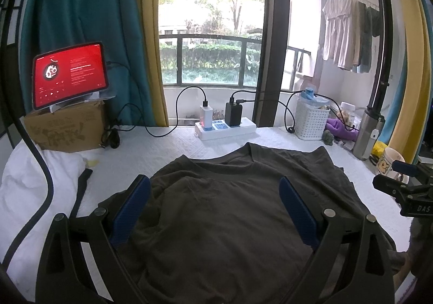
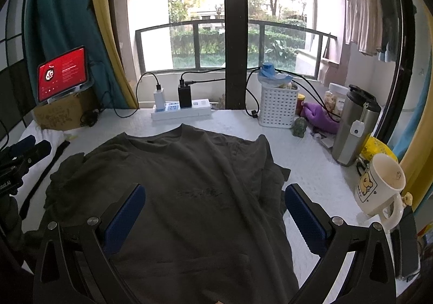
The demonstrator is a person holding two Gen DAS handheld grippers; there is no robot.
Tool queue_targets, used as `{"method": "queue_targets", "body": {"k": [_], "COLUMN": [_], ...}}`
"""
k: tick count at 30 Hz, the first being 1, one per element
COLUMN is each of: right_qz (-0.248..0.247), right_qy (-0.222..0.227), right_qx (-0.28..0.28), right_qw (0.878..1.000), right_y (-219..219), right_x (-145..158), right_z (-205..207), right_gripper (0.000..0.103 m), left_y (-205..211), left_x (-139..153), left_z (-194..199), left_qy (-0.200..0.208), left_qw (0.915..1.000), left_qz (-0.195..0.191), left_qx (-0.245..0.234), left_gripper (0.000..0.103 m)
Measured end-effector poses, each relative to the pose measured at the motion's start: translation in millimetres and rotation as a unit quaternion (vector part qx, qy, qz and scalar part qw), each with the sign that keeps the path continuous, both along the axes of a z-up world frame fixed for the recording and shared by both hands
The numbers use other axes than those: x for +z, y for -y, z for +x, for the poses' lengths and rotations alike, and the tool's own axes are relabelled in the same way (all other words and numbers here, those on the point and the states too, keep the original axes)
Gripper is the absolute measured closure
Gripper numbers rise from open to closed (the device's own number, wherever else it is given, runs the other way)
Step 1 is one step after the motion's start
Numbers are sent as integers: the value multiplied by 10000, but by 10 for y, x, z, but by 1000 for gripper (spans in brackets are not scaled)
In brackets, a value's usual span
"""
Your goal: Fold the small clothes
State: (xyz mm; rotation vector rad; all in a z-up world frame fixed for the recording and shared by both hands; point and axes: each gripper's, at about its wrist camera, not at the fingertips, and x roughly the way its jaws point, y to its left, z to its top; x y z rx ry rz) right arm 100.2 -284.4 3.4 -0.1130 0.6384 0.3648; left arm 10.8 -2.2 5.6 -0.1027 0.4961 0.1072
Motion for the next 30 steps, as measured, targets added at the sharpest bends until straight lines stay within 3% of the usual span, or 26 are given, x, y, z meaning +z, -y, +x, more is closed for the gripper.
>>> {"method": "queue_targets", "body": {"k": [14,24,30], "right_qz": [-197,-543,-466], "right_qy": [-162,-316,-572], "right_qx": [-286,-611,-500], "right_qw": [9993,9962,9960], "right_y": [231,609,741], "right_x": [-177,-428,-643], "right_z": [485,1108,1545], "right_gripper": [0,0,2], "left_y": [43,7,-22], "left_x": [-128,-267,-326], "left_z": [377,714,881], "left_qy": [-297,-582,-692], "left_qw": [9995,9982,9974], "left_qz": [41,122,161], "left_qx": [-105,-38,78], "left_gripper": [8,8,8]}}
